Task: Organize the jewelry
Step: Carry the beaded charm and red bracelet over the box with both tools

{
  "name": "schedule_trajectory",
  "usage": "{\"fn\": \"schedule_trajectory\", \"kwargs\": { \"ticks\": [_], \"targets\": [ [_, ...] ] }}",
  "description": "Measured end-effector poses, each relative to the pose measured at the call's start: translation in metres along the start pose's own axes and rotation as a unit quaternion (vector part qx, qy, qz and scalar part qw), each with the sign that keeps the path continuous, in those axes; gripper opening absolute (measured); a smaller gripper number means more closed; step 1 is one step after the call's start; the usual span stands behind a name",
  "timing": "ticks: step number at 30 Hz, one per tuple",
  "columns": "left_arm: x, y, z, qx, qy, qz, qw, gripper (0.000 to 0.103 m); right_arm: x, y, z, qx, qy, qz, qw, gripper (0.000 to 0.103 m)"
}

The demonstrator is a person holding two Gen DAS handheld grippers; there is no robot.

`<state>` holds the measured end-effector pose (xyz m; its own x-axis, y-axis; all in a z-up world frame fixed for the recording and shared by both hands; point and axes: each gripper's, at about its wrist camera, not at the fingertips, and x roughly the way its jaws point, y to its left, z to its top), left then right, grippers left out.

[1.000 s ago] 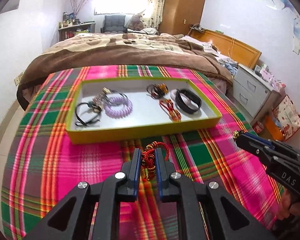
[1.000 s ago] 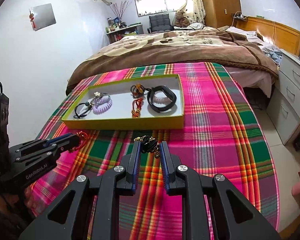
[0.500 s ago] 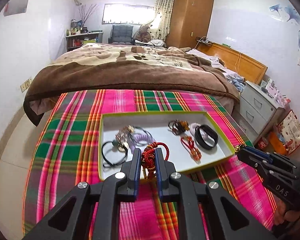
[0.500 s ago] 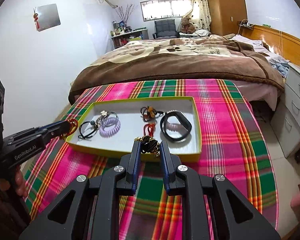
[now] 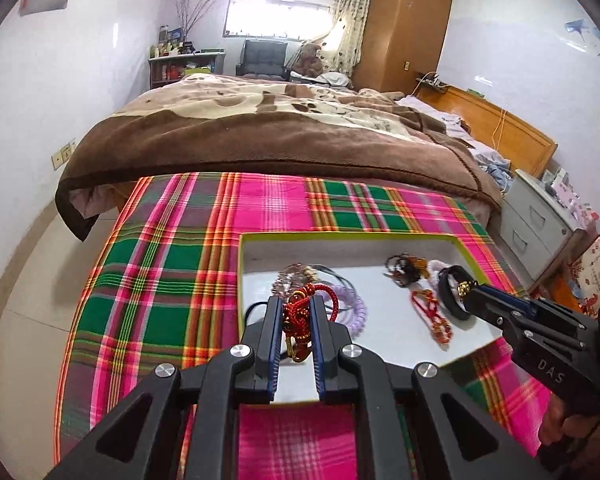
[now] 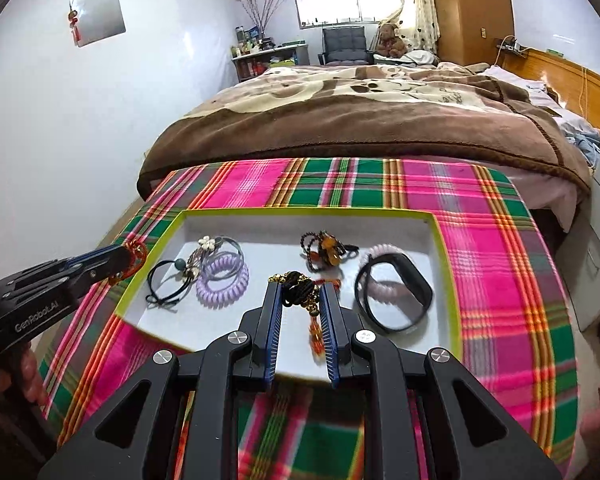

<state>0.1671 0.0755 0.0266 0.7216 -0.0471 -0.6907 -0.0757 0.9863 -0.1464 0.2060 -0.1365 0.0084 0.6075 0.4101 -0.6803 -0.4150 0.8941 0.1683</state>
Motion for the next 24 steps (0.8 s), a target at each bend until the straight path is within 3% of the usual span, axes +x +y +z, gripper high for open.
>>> {"fn": "schedule_trajectory", "kwargs": {
  "ticks": [10,24],
  "targets": [
    [0.033,0.016,0.001,-0.008,0.028,0.009,0.9995,0.013,0.043,0.003,0.005,-0.003,0.033,-0.007,0.999,0.020],
    [0.047,0.015,-0.009,-0.008,0.041,-0.002,0.9991,0.014,0.063,0.006,0.003,-0.018,0.049,-0.021,0.998,0.020]
  ]
}}
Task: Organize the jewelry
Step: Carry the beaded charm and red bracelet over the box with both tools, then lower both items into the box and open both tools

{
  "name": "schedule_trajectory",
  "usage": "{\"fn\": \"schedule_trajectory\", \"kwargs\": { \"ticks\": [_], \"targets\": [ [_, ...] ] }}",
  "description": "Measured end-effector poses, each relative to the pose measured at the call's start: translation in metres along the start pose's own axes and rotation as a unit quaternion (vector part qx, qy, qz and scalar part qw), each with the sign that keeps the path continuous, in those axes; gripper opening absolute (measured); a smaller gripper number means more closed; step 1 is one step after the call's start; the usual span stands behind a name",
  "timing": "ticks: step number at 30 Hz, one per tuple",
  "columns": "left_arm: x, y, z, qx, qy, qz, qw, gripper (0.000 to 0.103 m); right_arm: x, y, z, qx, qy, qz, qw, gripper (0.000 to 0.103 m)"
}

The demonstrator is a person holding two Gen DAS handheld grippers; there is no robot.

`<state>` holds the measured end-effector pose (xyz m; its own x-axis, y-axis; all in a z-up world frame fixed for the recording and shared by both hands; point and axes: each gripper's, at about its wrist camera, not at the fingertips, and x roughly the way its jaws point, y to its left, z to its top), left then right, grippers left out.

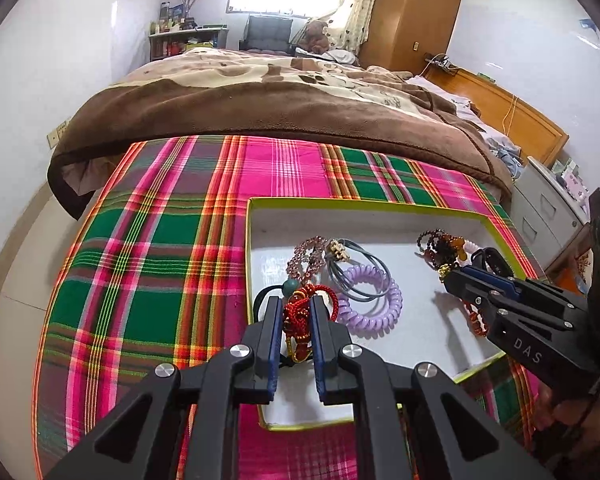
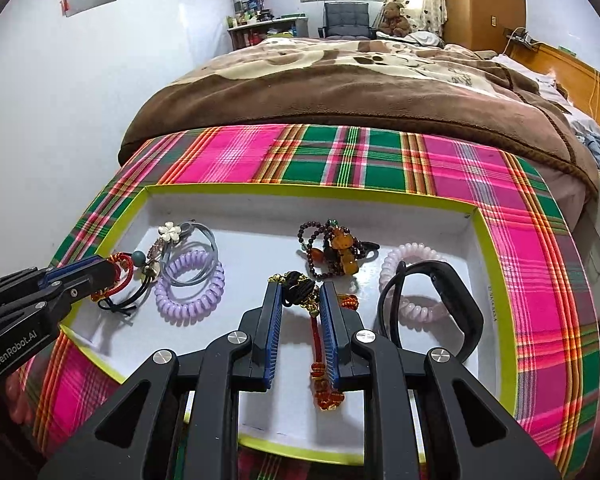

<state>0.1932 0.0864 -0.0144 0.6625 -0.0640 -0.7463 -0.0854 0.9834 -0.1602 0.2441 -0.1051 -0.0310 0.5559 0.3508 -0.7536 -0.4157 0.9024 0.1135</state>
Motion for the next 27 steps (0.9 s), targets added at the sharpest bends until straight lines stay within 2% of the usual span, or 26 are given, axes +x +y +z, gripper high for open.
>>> {"fn": "schedule_trajectory", "kwargs": {
  "ticks": [11,15,21,24,27],
  "targets": [
    [0.0069,-0.0005,-0.0037,-0.002,0.011,-0.007,0.9999,0.014,0.0070,0.0032,-0.0029,0.000,0.004,-0.019,1.000,0.020],
    [0.0080,-0.0058,-0.0051,0.014,0.012,0.002,0.9998,0.014,0.0075,0.0034,-0.0040,-0.003,0.005,-0.018,1.000,0.020],
    [0.0089,-0.0063,-0.0064,0.014,0.013,0.000,0.9998,0.016,0.0066,0.0020,-0.0061,0.001,0.005,-0.018,1.000,0.022],
    [0.0082,-0.0072,-0.0065,0.011,0.011,-0.001,0.9999,0.017,0.0053,0.0020,-0.0064,0.000,0.004,-0.016,1.000,0.028],
    [0.0062,-0.0074,-0.0065,0.010,0.007,-0.003,0.9999,0.018,0.0028,0.0042,-0.0069,-0.003,0.000,-0.014,1.000,0.039]
  ]
}}
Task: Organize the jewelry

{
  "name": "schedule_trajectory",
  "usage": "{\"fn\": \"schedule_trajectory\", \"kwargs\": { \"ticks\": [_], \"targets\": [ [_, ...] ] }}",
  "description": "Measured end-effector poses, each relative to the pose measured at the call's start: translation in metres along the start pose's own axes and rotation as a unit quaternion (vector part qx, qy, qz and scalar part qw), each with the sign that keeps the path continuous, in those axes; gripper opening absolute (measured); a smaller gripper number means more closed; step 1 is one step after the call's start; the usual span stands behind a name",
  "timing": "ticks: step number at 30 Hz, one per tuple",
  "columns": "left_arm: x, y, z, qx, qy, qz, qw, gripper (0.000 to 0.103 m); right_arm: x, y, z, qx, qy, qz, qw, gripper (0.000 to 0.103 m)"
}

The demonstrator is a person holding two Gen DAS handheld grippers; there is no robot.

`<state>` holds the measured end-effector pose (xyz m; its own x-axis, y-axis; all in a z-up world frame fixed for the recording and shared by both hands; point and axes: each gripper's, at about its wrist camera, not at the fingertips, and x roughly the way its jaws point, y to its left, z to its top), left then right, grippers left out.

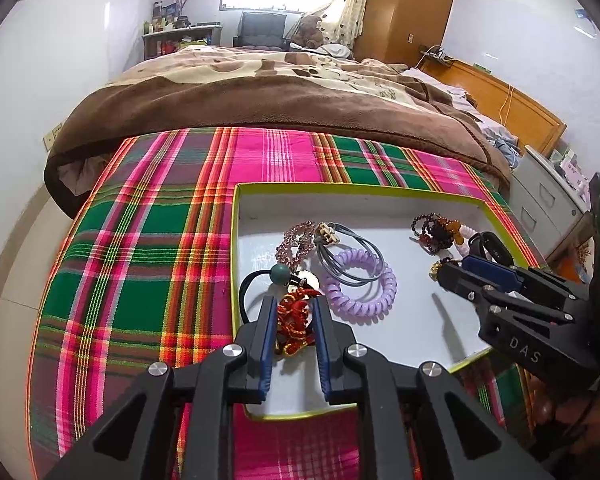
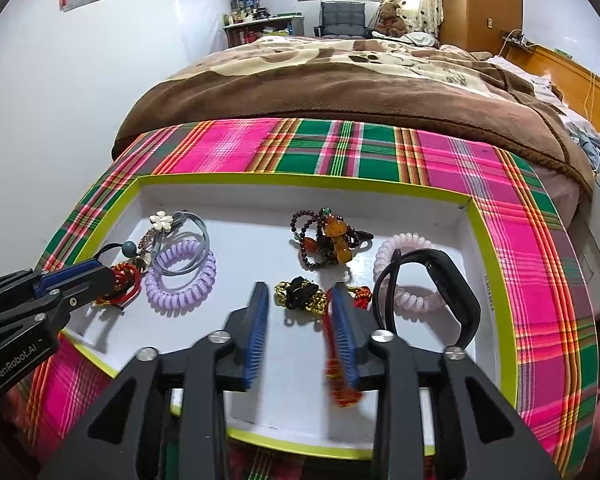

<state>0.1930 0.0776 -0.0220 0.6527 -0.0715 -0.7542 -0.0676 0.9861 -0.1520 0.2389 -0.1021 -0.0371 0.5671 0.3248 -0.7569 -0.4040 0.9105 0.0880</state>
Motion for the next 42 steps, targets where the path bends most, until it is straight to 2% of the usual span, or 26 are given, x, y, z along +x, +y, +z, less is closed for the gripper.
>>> {"fn": "schedule_trajectory", "kwargs": {
  "ticks": [7,15,18,29,31,42],
  "targets": [
    [-0.011,-0.004,-0.001,0.005,-0.009,0.002,0.9999,0.032,-0.009,0.001,-0.002,0.003,-0.010,0.000,1.000,0.040],
    [-0.030,-0.012,-0.009,0.003,-0.022,0.016,0.9996,0.032,-0.026,0.000,-0.011,0.015,-0.024,0.002,1.000,0.040],
    [-0.040,-0.019,-0.015,0.007,-0.031,0.033,0.9989,0.032,-0.037,0.001,-0.016,0.018,-0.032,0.001,0.999,0.040],
    [-0.074,-0.041,-0.044,0.017,-0.054,0.059,0.9966,0.032,-0.082,-0.003,-0.045,0.045,-0.059,-0.024,0.997,0.044],
    [-0.078,-0.045,-0.048,0.020,-0.057,0.059,0.9964,0.032,-0.088,-0.004,-0.051,0.048,-0.063,-0.026,0.997,0.052],
    [-0.091,-0.052,-0.064,0.009,-0.062,0.057,0.9964,0.032,-0.109,0.004,-0.075,0.041,-0.079,-0.043,0.995,0.053]
  ]
}}
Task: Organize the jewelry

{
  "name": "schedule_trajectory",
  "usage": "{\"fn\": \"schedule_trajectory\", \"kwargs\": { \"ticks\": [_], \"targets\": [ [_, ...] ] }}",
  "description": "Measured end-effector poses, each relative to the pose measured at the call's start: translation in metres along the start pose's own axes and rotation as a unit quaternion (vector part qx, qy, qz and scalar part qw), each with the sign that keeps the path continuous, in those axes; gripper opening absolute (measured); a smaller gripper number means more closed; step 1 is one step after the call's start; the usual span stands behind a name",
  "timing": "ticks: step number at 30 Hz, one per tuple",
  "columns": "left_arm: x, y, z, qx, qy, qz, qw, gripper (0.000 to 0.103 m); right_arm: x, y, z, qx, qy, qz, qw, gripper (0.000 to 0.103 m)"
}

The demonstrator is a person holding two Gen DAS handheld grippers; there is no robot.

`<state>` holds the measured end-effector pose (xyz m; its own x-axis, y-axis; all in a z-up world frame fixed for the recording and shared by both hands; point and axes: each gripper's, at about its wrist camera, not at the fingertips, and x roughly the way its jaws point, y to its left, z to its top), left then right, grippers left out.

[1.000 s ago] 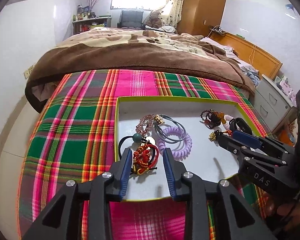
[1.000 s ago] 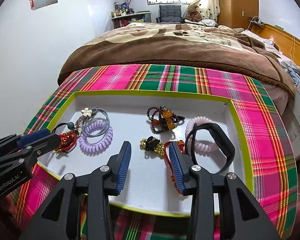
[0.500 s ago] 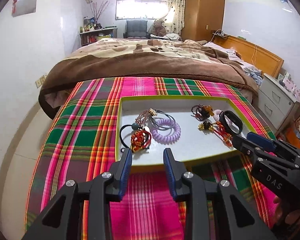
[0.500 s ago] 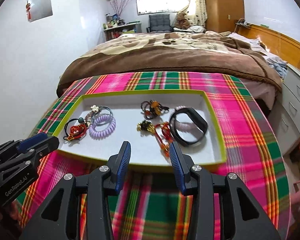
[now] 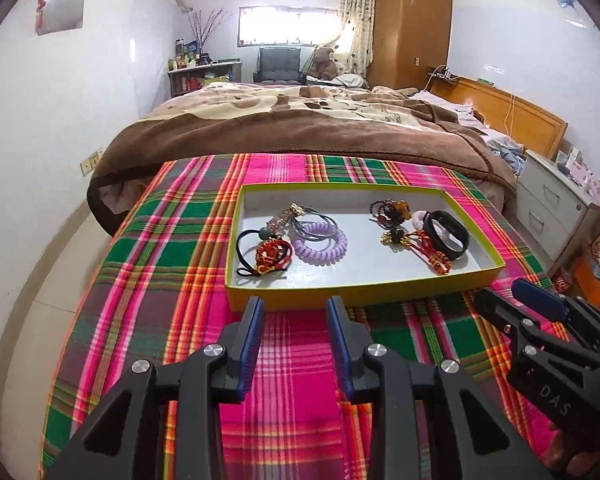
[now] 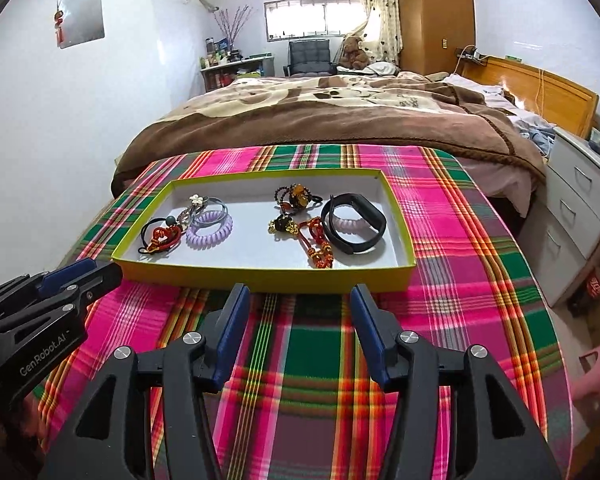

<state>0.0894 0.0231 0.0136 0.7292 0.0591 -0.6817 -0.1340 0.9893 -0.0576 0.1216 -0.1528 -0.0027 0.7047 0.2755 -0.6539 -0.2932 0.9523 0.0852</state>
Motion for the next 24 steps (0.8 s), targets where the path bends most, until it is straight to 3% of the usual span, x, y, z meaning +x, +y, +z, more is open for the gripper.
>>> {"fn": "schedule_trajectory", "kwargs": {
  "ticks": [3,8,24],
  "targets": [
    [-0.002,0.001,-0.001,-0.008,0.002,-0.005,1.0000,0.032,-0.004,0.001,-0.003,0.002,0.000,0.004,1.000,0.053],
    [-0.007,-0.004,-0.004,0.008,-0.005,0.019,0.9998,0.032,-0.009,0.005,-0.009,-0.001,-0.003,0.009,1.000,0.053],
    [-0.013,-0.004,-0.005,0.008,-0.008,0.017,0.9998,0.032,-0.015,0.001,-0.011,0.008,-0.008,0.009,1.000,0.053]
  ]
}}
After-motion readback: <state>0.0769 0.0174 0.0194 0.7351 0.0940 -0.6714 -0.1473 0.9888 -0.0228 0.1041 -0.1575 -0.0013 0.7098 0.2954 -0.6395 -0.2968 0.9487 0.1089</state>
